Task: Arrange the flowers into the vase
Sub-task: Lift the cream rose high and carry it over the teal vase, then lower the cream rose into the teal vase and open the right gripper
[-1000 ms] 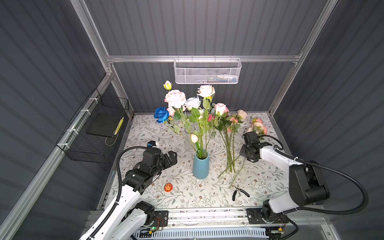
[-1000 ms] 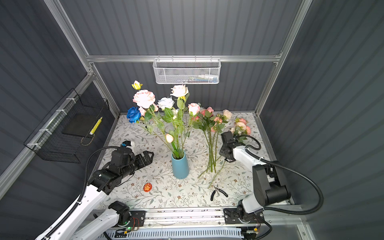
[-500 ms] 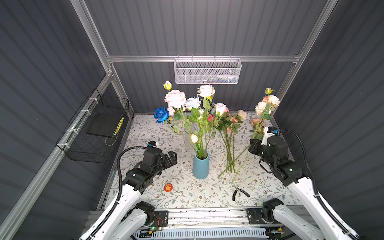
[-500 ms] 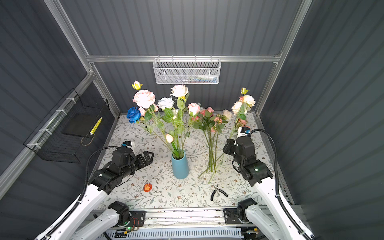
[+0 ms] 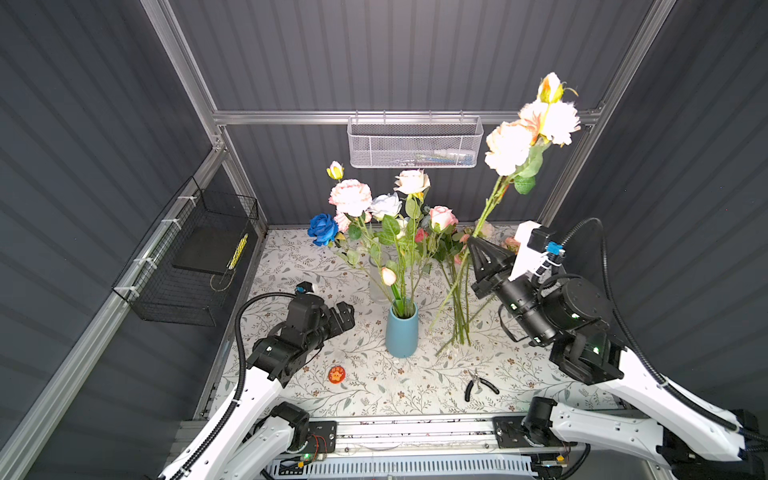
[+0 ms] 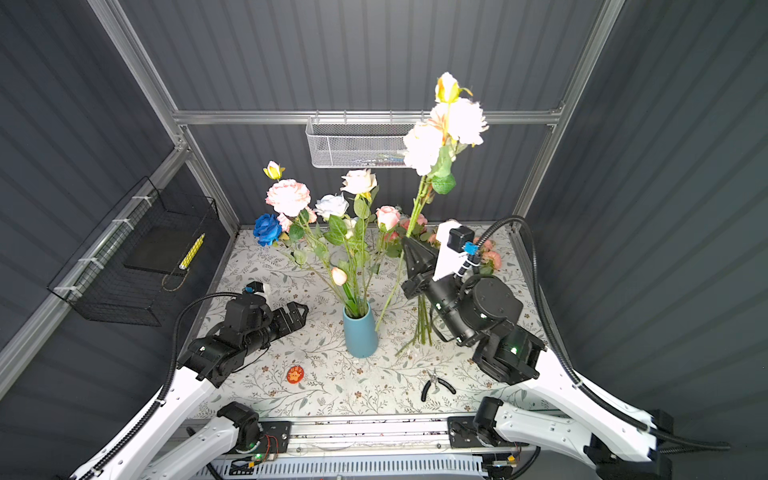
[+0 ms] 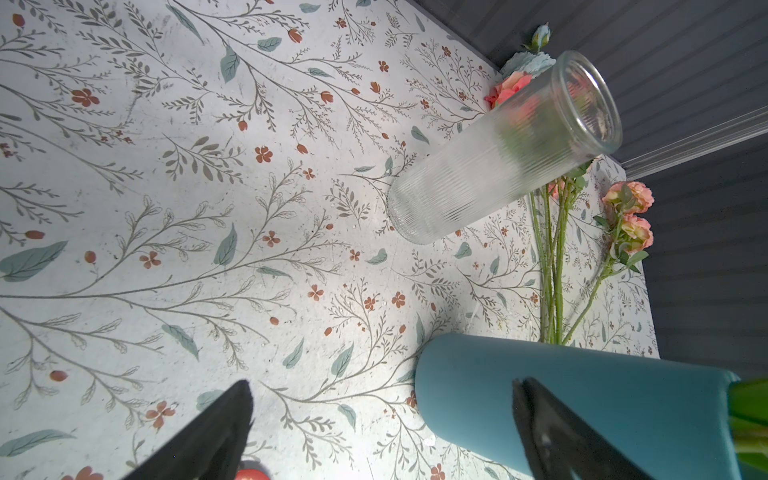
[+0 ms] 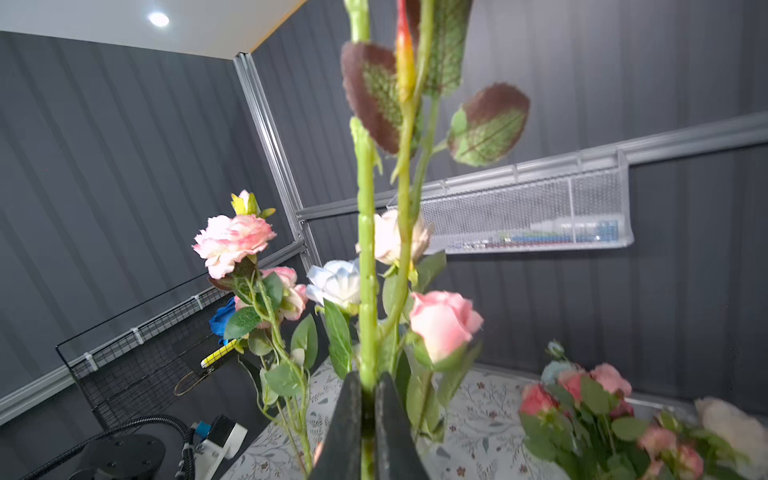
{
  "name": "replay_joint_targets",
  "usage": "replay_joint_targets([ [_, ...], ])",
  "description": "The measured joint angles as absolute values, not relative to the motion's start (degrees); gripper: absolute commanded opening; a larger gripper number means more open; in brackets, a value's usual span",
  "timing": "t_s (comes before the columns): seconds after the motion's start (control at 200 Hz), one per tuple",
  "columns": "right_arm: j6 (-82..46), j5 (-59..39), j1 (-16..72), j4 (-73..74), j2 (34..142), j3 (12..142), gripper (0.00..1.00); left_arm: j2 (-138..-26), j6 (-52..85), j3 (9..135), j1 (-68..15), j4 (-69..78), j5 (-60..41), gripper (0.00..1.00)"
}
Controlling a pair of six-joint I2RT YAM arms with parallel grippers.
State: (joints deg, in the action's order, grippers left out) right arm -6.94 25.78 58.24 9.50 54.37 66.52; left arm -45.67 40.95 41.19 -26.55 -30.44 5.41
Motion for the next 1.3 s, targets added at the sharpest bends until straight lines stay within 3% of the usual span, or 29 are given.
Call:
replay_joint_targets([
  [0.465, 7.07, 27.99, 61.17, 18.79, 70.67, 74.19, 0.0, -45.6, 40.95, 42.22, -26.55, -30.89, 5.39, 1.0],
  [1.045, 5.93, 34.96, 66.89, 26.68, 71.75, 53.04, 0.0, -45.63, 40.95, 42.33, -26.55, -30.85, 4.89, 1.0],
  [1.301, 2.42, 37.67, 67.59, 27.62, 70.46, 49.01, 0.17, -45.63, 40.95, 42.33, -26.55, -30.83, 4.51, 1.0],
])
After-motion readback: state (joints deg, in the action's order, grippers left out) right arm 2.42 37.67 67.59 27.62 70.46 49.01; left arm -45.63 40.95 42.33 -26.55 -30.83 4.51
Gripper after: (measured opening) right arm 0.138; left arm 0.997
